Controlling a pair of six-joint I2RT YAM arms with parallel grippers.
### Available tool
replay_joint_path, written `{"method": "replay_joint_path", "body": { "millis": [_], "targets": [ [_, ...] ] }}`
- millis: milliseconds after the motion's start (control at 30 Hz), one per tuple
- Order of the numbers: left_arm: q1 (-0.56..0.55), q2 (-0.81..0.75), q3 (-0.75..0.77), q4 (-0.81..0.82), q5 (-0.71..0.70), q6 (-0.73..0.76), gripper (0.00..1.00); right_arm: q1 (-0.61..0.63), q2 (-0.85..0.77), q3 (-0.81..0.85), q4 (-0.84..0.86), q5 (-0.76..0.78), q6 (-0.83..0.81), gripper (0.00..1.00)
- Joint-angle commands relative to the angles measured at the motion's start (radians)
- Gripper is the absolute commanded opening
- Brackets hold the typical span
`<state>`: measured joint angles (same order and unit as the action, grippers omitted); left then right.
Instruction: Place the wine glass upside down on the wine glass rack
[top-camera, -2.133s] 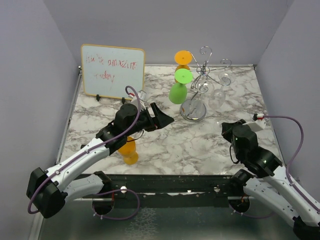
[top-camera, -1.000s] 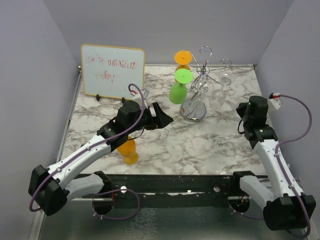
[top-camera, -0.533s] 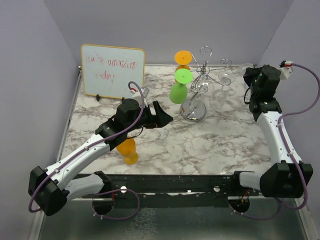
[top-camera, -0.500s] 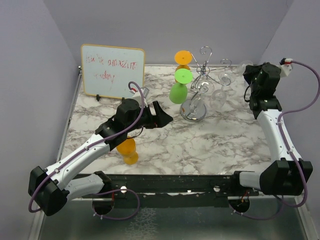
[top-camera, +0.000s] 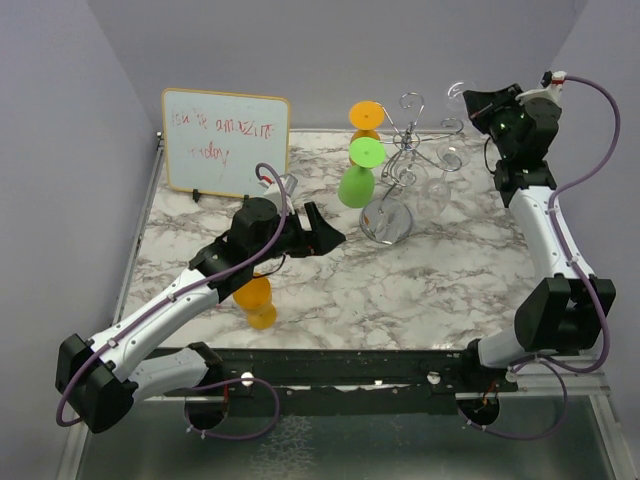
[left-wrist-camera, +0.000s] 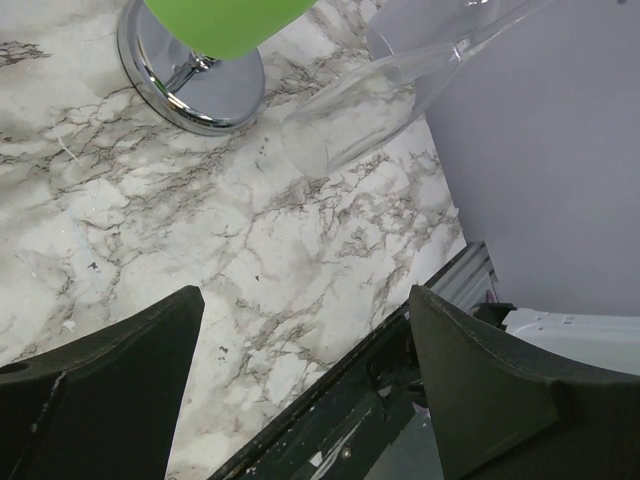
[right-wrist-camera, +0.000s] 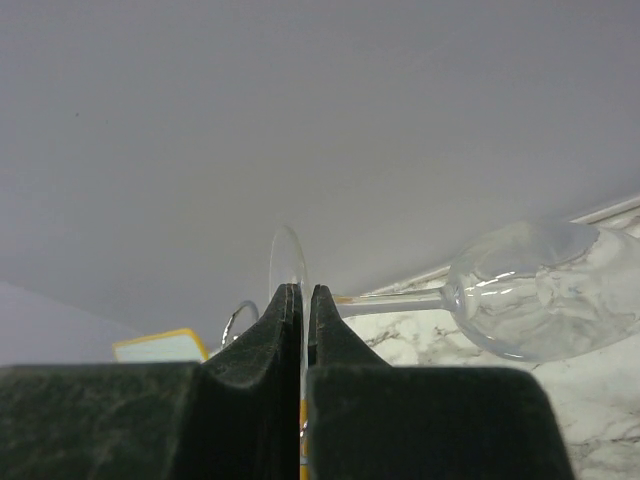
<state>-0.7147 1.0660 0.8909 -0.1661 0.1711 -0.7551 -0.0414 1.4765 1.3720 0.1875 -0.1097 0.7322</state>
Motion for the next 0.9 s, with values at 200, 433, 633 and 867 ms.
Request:
{"method": "replay_joint_path", "body": {
  "millis": [200,433,633,867],
  "targets": [
    [0.004,-0.02,0.014,0.0,0.014,-0.009,0.85,-0.005,0.021,0.049,0.048,-0.284,0.041,0.01],
    [0.004,-0.019,0.011,0.003,0.014,-0.014,0.85,-0.005,0.007,0.052,-0.027,-0.355,0.059,0.01],
    [0.004,-0.021,0.006,0.007,0.015,-0.021,0.85,-0.005,-0.009,0.035,-0.04,-0.409,0.09,0.01],
    [0.004,-0.032,-0.001,0.011,0.011,-0.027,0.85,-0.005,-0.045,0.018,-0.092,-0.395,0.092,0.01]
  ]
}}
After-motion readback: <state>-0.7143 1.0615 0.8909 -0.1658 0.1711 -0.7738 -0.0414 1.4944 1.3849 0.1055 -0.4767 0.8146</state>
